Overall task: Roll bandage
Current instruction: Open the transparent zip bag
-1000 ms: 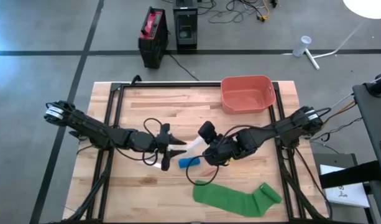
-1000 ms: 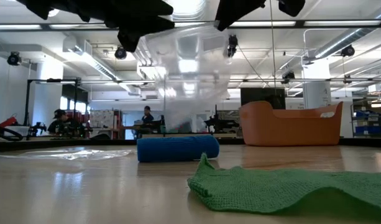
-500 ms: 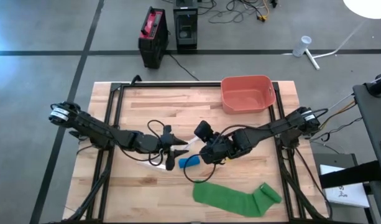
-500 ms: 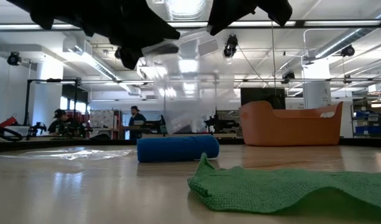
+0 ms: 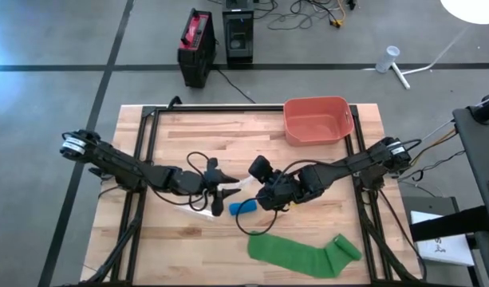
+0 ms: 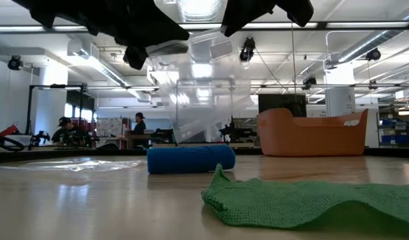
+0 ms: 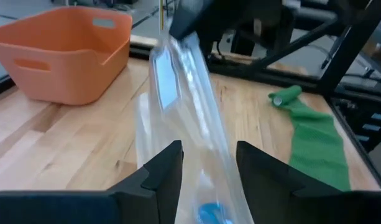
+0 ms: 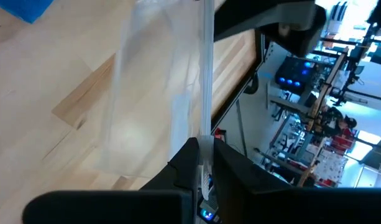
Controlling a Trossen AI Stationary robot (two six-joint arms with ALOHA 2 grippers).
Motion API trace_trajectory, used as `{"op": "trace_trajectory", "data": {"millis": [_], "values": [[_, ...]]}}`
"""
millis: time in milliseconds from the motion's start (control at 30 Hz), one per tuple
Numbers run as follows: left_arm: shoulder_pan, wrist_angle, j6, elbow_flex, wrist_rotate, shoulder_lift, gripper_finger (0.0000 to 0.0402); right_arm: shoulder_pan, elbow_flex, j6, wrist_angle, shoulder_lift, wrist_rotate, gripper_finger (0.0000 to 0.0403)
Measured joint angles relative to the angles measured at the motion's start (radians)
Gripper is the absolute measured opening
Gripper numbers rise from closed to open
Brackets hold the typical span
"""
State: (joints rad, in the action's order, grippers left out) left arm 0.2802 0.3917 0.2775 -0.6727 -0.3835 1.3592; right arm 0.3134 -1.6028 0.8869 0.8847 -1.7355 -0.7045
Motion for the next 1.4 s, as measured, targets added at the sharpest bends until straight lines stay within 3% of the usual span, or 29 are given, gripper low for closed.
{"op": "trace_trajectory", "data": {"millis": [400, 633, 833, 1400], "values": [[-0.004, 0.015, 0.0, 0.0, -0.01, 0.001, 0.0169, 0.0, 0.0, 0.003, -0.003, 0.0, 0.0, 0.0034], [-0.006, -0.034, -0.006, 0.001, -0.06, -0.001, 0.0158, 0.0, 0.0, -0.022, -0.002, 0.0, 0.0, 0.0026], [-0.003, -0.042, -0.016, -0.026, -0.023, -0.028, 0.0148, 0.0, 0.0, -0.023, -0.002, 0.0, 0.0, 0.0032], [-0.003, -0.132, -0.006, -0.037, -0.046, -0.004, 0.0135, 0.0, 0.0, -0.049, -0.004, 0.0, 0.0, 0.0026]]}}
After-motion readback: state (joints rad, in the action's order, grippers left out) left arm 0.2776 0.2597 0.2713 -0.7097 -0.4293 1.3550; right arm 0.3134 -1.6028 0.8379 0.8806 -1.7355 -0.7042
